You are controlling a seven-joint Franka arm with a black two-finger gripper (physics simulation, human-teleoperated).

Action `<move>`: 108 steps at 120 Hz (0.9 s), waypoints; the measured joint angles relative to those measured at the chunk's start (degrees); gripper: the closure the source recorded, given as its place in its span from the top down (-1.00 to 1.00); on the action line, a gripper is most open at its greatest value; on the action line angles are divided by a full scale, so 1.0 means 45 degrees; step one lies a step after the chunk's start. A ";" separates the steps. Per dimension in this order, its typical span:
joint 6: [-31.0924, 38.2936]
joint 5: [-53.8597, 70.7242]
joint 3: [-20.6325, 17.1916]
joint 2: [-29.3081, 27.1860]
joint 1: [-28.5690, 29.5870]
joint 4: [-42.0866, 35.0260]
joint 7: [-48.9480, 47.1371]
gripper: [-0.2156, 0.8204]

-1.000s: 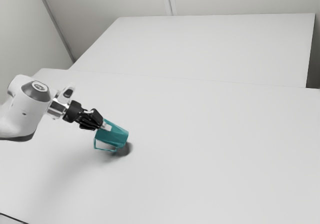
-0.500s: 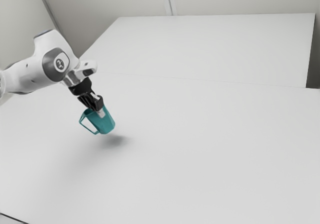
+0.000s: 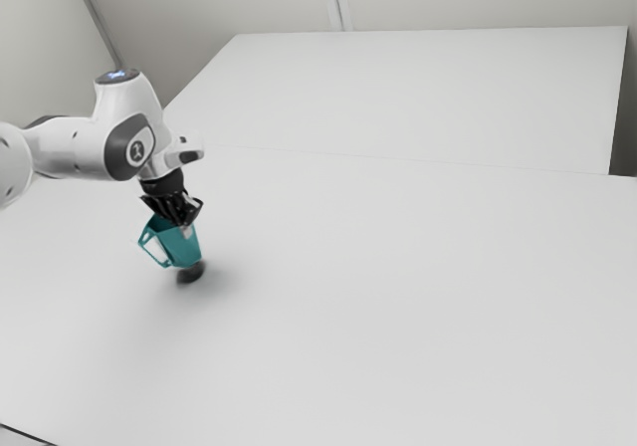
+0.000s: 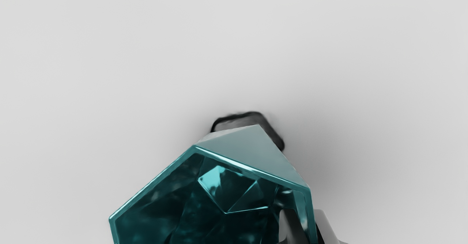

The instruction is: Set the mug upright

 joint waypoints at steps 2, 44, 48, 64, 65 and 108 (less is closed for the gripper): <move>0.0160 -0.0097 0.0001 0.0006 -0.0017 -0.0045 -0.0099 -0.93; 0.1880 -0.1251 0.0038 0.0146 -0.0052 -0.0759 -0.1690 -0.93; 0.1910 -0.1242 0.0040 0.0170 -0.0057 -0.0762 -0.1801 -0.93; 0.1809 -0.1175 0.0047 0.0338 -0.0116 -0.0671 -0.2194 -0.93; 0.1799 -0.1173 0.0047 0.0362 -0.0119 -0.0658 -0.2216 -0.93; 0.1598 -0.1261 0.0055 0.0661 -0.0188 -0.0422 -0.2781 -0.18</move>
